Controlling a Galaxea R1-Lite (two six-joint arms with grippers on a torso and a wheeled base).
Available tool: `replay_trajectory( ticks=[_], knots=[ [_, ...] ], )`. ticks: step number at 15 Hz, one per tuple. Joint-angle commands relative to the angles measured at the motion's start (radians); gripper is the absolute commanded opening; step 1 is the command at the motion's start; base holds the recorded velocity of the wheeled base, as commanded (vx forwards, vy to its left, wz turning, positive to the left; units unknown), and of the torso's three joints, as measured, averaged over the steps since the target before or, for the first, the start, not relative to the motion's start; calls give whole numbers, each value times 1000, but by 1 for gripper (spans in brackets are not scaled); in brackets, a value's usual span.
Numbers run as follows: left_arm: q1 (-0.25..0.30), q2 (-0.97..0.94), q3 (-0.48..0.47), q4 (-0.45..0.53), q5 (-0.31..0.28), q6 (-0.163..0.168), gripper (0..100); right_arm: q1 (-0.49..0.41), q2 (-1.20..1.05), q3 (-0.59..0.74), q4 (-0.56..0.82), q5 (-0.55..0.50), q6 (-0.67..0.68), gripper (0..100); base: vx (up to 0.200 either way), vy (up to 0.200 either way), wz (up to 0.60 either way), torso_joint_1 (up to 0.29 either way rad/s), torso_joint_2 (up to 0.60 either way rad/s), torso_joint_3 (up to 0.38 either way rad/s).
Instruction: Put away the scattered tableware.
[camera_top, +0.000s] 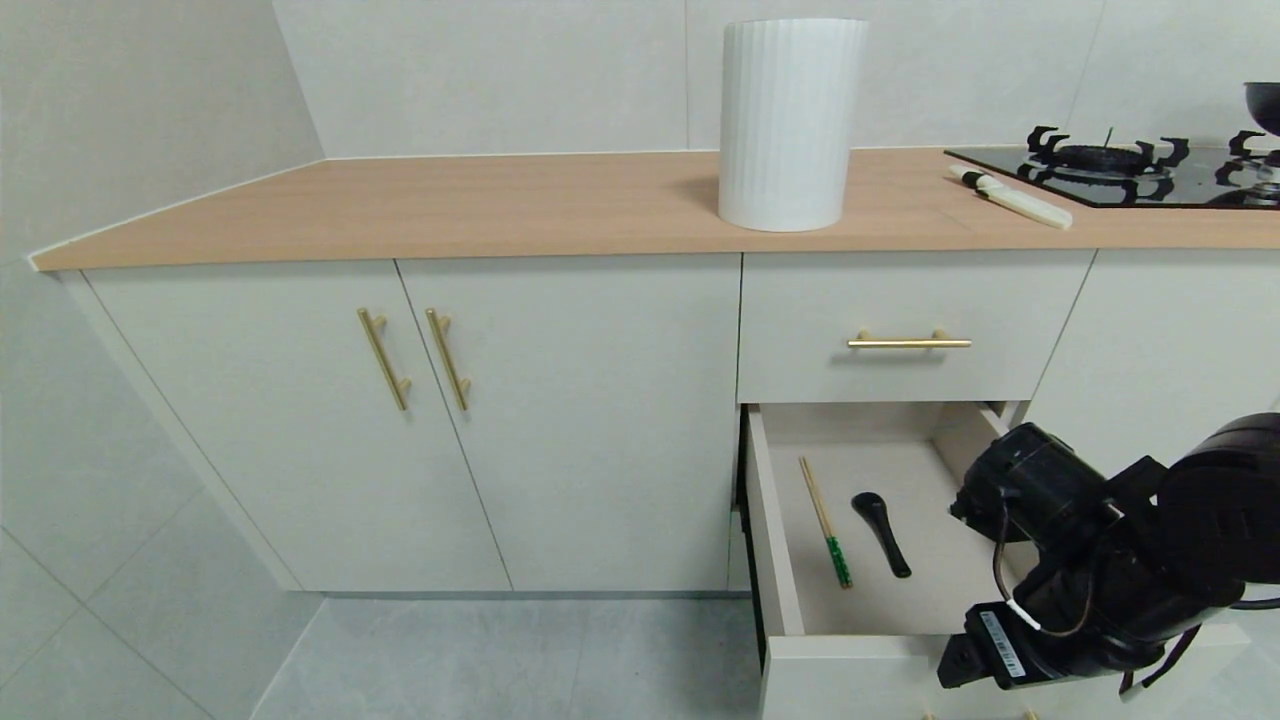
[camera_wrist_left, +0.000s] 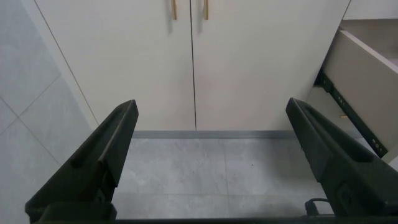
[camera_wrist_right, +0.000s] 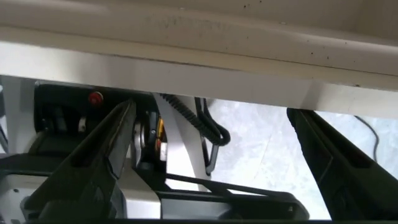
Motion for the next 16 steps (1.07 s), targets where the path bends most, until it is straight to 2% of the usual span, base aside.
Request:
replay_trajectory(
  ticks=[1, 8, 16],
  knots=[
    [1, 0, 0, 0, 0, 0, 100, -6, 9, -3, -18, -1, 10, 100, 0, 0, 0, 0, 0, 0],
    [0, 0, 0, 0, 0, 0, 100, -27, 41, 9, -136, -18, 30, 100, 0, 0, 0, 0, 0, 0],
    [0, 0, 0, 0, 0, 0, 100, -49, 109, 32, -370, -70, 31, 100, 0, 0, 0, 0, 0, 0]
  ],
)
